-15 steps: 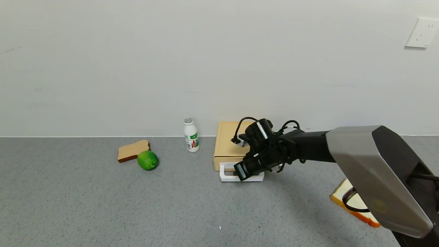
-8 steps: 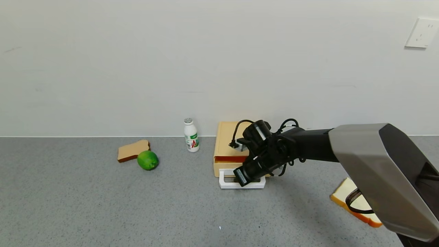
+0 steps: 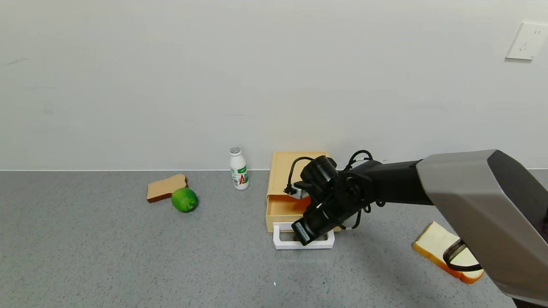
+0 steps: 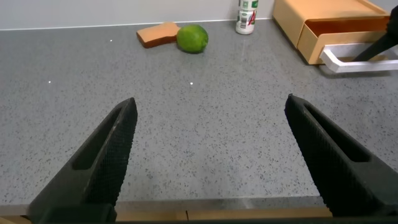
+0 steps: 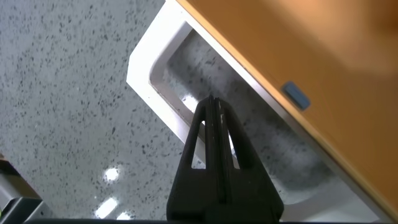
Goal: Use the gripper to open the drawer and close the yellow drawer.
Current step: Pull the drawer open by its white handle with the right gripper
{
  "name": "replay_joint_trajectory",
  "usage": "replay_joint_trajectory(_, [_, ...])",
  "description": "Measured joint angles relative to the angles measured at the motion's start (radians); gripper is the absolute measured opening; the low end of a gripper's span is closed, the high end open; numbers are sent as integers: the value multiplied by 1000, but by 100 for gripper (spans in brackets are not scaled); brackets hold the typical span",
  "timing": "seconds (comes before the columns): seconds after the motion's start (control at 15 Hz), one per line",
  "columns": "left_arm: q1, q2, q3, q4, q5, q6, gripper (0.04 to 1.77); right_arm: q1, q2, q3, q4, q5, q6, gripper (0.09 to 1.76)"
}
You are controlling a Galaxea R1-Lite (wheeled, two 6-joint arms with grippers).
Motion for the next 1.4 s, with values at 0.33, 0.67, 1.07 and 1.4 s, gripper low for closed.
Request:
replay_joint_trajectory(0.33, [0,0,0,0,0,0,172,19,-77,146,-19,-4,19,12])
replay_joint_trajectory(0.67, [0,0,0,0,0,0,172,41,-123,219,-37,-1,39,11])
replay_joint_trajectory(1.07, [0,0,0,0,0,0,172,72,-153,263,-38,-1,74,11])
replay_joint_trajectory(1.4, [0,0,0,0,0,0,172,97,-181,303,-37,4,86,11])
